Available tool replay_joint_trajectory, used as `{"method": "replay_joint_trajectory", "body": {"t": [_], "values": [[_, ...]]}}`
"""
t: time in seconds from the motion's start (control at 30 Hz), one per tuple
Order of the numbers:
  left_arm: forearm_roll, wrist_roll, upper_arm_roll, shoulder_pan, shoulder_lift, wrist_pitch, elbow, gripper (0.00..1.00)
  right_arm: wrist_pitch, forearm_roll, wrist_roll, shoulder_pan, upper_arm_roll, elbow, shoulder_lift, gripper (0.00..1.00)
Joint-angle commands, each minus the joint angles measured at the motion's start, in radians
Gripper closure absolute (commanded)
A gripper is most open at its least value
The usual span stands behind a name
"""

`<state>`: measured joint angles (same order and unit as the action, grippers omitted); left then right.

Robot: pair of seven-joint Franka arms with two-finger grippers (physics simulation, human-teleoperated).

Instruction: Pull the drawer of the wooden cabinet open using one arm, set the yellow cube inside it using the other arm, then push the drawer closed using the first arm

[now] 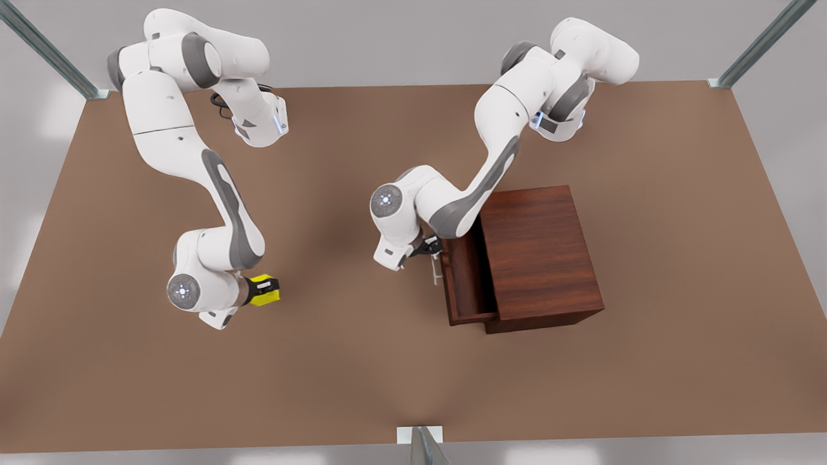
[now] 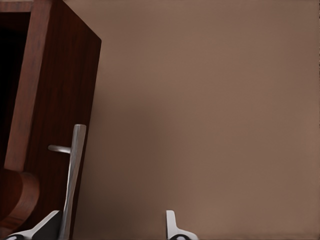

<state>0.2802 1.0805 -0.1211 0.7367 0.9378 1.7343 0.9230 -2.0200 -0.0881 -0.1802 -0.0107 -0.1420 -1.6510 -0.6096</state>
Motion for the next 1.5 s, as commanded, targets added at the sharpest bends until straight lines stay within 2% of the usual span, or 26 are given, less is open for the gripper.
{"method": "replay_joint_trajectory", "body": {"t": [0.0,0.1,0.17,0.2,0.27,0.33,0.37,0.4,0.6,0.73,0.83,1.37,1.4,1.43,1.47], "values": [[-0.001,-0.004,0.0,0.001,-0.01,-0.013,-0.003,0.0,0.01,0.008,0.05,-0.002,-0.01,0.01,-0.001,0.57],[-0.065,-0.01,-0.002,-0.059,-0.261,-0.421,-0.021,0.0,0.023,0.004,0.031,-0.003,-0.045,0.039,0.001,0.57],[-0.141,-0.115,-0.002,-0.183,-0.401,-0.625,-0.021,0.0,0.053,0.004,0.005,-0.012,-0.1,0.094,-0.002,0.57],[-0.145,-0.35,-0.005,-0.287,-0.435,-0.706,-0.021,0.0,0.072,0.005,-0.031,-0.038,-0.125,0.129,-0.002,0.57],[-0.133,-0.635,-0.008,-0.407,-0.448,-0.711,-0.021,0.0,0.073,0.005,-0.151,-0.147,-0.128,0.261,-0.044,0.57],[-0.136,-1.045,-0.064,-0.621,-0.674,-0.421,0.351,0.0,0.072,0.005,-0.265,-0.225,-0.14,0.382,-0.104,0.57],[-0.151,-1.039,-0.074,-0.629,-0.692,-0.398,0.387,0.0,0.072,0.008,-0.3,-0.27,-0.148,0.413,-0.101,0.57],[-0.136,-0.998,-0.074,-0.583,-0.695,-0.433,0.404,0.0,0.067,0.017,-0.35,-0.308,-0.148,0.447,-0.101,0.57],[-0.144,-0.999,-0.068,-0.616,-0.711,-0.43,0.418,0.0,0.015,0.08,-0.574,-0.446,-0.148,0.496,-0.096,0.57],[-0.144,-1.001,-0.066,-0.617,-0.711,-0.427,0.418,0.0,0.01,0.082,-0.63,-0.537,-0.143,0.523,-0.096,0.57],[-0.144,-1.001,-0.068,-0.619,-0.714,-0.429,0.419,0.0,-0.082,0.082,-0.628,-0.581,-0.145,0.531,-0.111,0.59],[-0.162,-0.992,-0.052,-0.617,-0.741,-0.414,0.442,0.0,-0.24,0.07,-0.584,-0.661,-0.14,0.534,-0.211,0.59],[-0.162,-0.993,-0.054,-0.617,-0.741,-0.412,0.442,0.0,-0.24,0.071,-0.585,-0.661,-0.14,0.534,-0.211,0.58],[-0.161,-0.993,-0.052,-0.616,-0.741,-0.412,0.442,0.0,-0.24,0.07,-0.584,-0.661,-0.14,0.534,-0.211,0.39],[-0.161,-0.993,-0.052,-0.616,-0.741,-0.41,0.442,0.0,-0.24,0.07,-0.588,-0.661,-0.14,0.534,-0.211,0.0]]}}
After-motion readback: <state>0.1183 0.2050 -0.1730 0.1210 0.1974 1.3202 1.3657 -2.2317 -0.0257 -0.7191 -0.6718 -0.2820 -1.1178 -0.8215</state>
